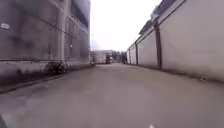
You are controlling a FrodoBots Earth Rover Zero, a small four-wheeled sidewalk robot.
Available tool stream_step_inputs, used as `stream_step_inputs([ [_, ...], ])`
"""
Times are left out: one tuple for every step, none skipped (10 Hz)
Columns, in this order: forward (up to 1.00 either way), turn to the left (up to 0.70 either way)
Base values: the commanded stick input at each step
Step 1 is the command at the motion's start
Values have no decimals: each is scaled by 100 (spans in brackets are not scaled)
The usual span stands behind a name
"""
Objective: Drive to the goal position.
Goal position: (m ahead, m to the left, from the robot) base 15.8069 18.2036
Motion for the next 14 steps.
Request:
stream_step_inputs([
  [70,12],
  [70,12],
  [70,12],
  [70,11],
  [70,10],
  [70,10],
  [70,10],
  [70,10],
  [70,10],
  [70,9],
  [70,9],
  [70,9],
  [70,9],
  [70,9],
])
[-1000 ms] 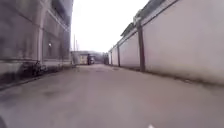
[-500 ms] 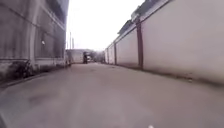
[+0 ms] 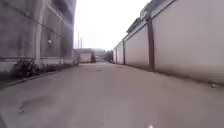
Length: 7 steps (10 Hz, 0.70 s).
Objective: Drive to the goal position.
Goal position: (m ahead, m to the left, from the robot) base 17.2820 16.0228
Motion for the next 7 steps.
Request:
stream_step_inputs([
  [70,-33],
  [70,-35],
  [70,-35],
  [70,6],
  [70,2],
  [70,7],
  [70,5],
])
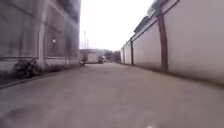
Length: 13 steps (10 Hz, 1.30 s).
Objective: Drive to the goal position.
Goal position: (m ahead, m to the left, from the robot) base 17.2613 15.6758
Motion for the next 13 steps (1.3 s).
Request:
stream_step_inputs([
  [70,4],
  [70,7],
  [70,6],
  [70,13],
  [70,18],
  [70,16],
  [70,14],
  [70,13],
  [70,-7],
  [70,-33],
  [70,-5],
  [70,13],
  [70,13],
])
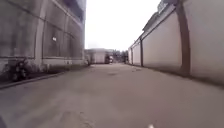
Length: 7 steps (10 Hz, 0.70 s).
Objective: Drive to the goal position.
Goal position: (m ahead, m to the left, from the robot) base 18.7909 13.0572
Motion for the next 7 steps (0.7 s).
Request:
stream_step_inputs([
  [70,10],
  [70,8],
  [70,5],
  [70,5],
  [70,6],
  [70,4],
  [70,2],
])
